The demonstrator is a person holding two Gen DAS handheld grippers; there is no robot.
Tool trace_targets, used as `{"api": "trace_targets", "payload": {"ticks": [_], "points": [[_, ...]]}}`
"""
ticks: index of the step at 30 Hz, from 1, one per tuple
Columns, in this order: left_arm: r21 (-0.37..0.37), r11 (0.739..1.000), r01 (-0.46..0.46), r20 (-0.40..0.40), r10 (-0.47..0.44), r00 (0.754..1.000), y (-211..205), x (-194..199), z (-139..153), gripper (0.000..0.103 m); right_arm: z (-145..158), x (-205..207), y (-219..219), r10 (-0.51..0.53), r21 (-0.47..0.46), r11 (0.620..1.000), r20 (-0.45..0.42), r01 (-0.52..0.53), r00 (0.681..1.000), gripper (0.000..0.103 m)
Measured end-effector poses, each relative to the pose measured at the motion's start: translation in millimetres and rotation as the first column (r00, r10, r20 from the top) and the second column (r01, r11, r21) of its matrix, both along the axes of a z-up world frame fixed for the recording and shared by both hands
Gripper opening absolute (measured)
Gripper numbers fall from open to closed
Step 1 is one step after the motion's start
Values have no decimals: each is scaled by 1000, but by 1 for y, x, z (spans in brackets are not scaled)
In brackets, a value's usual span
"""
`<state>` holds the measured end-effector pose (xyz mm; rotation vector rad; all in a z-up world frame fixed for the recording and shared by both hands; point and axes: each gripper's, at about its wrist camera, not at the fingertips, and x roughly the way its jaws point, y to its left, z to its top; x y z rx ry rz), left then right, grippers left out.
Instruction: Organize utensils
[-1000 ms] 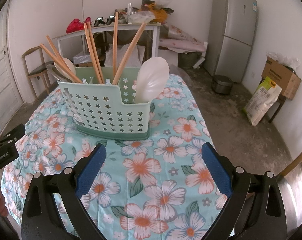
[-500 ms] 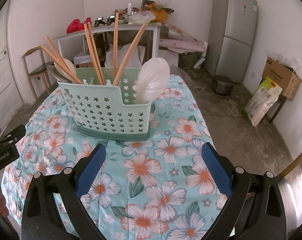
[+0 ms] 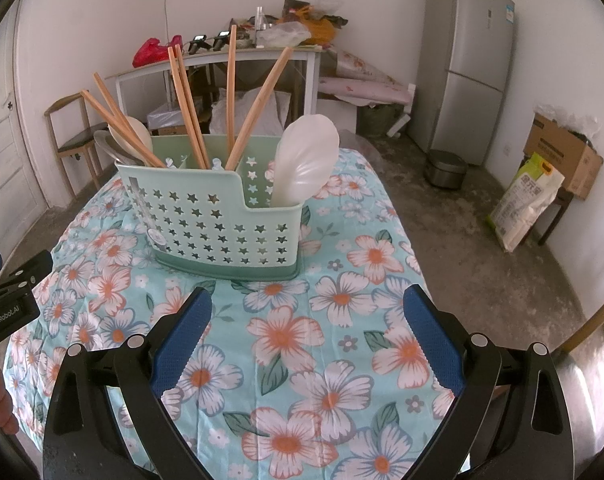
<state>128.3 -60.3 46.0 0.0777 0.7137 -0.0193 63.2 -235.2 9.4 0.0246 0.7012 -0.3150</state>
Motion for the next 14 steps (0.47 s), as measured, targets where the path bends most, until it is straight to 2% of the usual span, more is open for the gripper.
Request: {"api": "trace_targets", "payload": {"ticks": [14], "points": [[3,1000,13,-8,-12,1000,-7,-3,-4,97,0,0,0,1,3,1000,-1,-1,1000,92]]}}
